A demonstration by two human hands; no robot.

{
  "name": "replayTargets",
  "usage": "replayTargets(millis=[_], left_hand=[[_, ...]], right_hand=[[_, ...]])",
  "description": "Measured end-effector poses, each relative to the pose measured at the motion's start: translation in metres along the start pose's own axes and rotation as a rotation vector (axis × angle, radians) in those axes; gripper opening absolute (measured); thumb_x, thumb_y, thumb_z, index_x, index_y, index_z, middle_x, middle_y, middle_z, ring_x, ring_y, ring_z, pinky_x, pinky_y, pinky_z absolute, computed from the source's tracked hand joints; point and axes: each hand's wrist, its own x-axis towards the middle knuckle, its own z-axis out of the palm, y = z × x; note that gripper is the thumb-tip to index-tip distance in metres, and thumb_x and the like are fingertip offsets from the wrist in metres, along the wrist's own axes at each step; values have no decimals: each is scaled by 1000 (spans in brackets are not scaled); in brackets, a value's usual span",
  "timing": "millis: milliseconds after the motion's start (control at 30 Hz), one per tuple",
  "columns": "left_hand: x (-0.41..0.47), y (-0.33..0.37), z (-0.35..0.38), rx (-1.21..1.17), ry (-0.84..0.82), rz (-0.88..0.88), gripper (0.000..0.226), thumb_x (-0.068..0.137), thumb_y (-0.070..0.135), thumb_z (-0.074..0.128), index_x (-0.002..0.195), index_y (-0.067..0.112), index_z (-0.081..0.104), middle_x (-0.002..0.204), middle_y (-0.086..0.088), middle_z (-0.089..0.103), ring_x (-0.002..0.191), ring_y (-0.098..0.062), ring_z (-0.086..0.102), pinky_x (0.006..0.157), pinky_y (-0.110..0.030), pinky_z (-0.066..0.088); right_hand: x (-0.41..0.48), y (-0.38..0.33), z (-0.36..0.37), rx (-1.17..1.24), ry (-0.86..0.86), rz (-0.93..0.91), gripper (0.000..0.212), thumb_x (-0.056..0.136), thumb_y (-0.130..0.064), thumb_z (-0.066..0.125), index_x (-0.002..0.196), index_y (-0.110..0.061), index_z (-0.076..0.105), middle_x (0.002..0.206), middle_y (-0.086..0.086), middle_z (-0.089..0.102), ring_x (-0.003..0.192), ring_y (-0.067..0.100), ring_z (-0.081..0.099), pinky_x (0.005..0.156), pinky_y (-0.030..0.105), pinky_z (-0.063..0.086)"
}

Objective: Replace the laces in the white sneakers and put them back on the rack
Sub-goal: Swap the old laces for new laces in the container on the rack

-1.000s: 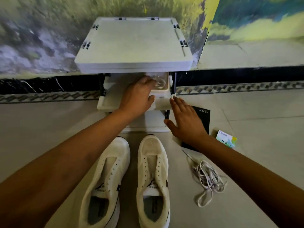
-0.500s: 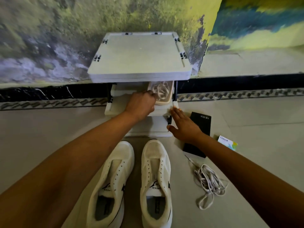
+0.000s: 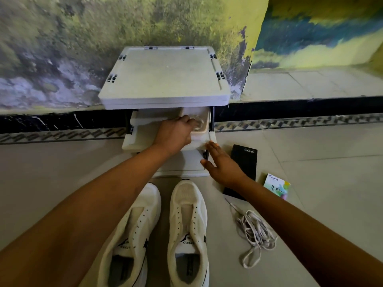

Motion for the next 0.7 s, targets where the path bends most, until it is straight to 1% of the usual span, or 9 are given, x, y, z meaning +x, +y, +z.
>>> replayTargets(millis=[67,133,200,300,367,467,567,633,700], left_hand=[[-12,5,-12,16,-11,19,40,93,27,47,131,16,45,126,-7,55,103,-27,59,70,-29,37],[-30,12,-25,-3,-25,39,40,93,33,48,131,19,46,126,-5,56,101,-25,59,70,-28,35],[-52,20,-46,-61,-19,83,37,93,37,47,127,22,47,123,-2,56,98,-22,59,70,-26,35],[-79,33,-78,-137,-12,151,35,93,41,46,124,24,48,121,2,56,98,-18,58,71,-25,35],[-94,40,-108,-175,3,184,33,93,42,47,122,25,49,122,2,56,99,-18,57,72,-25,36],[-113,45,-151,-204,11,259,30,91,39,50,118,24,51,118,1,57,98,-24,57,72,-30,38],[-126,40,-192,-295,12,286,27,84,35,62,106,21,53,111,-1,58,96,-26,57,72,-34,44],[-130,40,-214,-456,-24,246,40,75,41,70,106,22,53,111,1,59,99,-22,57,77,-35,46],[-133,47,-239,-651,-32,165,56,70,48,75,117,26,54,120,2,60,106,-19,58,85,-35,48]], right_hand=[[-10,-12,-8,402,68,110,54,101,-37,34,148,-16,23,153,7,28,139,19,29,108,29,25],[-19,-18,-11,806,118,240,45,102,-37,29,138,-14,40,141,11,46,121,18,45,98,29,32],[-31,-23,-13,1111,116,338,45,102,-39,26,128,-10,48,128,14,57,109,20,53,91,29,38],[-46,-31,-19,1541,106,444,57,100,-49,22,130,-9,50,106,14,64,97,27,60,82,36,46],[-61,-45,-30,1673,104,444,60,98,-55,21,126,-13,53,100,15,65,92,28,60,78,39,48],[-84,-73,-57,1795,74,349,69,92,-65,19,110,-13,60,92,15,68,88,30,61,77,40,48],[-106,-99,-87,1774,64,221,73,88,-71,18,107,-14,61,86,14,72,81,29,67,71,38,53],[-115,-112,-105,1715,71,176,70,89,-69,21,105,-14,61,85,13,72,78,28,69,67,36,54],[-126,-128,-122,1666,106,167,67,90,-68,22,101,-15,61,83,10,71,72,24,70,63,32,54]])
